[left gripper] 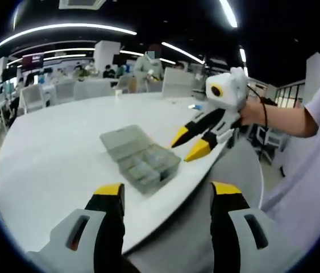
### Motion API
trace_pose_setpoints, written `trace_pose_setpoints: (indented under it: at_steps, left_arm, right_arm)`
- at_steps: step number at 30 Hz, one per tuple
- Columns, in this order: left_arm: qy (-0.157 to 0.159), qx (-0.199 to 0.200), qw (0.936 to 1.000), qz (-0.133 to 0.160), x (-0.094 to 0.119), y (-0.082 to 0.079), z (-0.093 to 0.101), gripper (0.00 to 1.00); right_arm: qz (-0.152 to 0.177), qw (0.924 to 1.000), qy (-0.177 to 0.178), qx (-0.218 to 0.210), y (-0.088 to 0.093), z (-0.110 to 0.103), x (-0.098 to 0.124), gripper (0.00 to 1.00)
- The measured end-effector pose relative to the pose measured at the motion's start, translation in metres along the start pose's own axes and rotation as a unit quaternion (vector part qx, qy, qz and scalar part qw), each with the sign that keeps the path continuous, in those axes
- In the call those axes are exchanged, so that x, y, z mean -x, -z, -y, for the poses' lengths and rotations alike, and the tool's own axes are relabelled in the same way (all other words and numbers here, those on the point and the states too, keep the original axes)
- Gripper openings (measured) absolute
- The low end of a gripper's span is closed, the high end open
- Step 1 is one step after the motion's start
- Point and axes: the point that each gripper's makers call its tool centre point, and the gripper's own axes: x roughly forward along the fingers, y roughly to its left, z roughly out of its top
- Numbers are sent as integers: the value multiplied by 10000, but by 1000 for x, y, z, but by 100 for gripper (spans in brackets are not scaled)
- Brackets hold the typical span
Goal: Insert the divider into the dual guide fixture by aligning both edges with the guide slots and pushing it downward to the bottom, including one-sided entry, uneven engagement, binding, and posture correction.
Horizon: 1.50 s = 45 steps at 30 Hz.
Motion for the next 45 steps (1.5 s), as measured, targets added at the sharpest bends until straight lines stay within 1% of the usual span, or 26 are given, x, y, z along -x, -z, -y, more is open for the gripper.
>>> trace_pose_setpoints:
  at_steps: [6, 15, 22, 32, 41, 45]
  left_arm:
    - [67, 22, 10000, 25, 0, -1, 1, 59]
    - [122, 40, 9999, -4, 0, 2, 2, 59]
    - [173, 56, 9998, -50, -3, 5, 4, 59]
    - [226, 33, 9997, -53, -6, 2, 4, 59]
    - [258, 23, 9996, -70, -9, 1, 5, 59]
    - [250, 23, 9997, -57, -9, 0, 4, 59]
  right_arm:
    - [-31, 9997, 158, -157, 12, 9, 8, 24]
    - [-103, 9982, 451, -381, 31, 23, 23, 25]
    - [-239, 9960, 681, -519, 49, 35, 34, 27]
    - [-335, 9918, 968, -769, 68, 51, 46, 28]
    - [-560, 9841, 1307, -1064, 94, 73, 57, 28]
    - [-641, 9768, 1582, -1292, 105, 87, 58, 28]
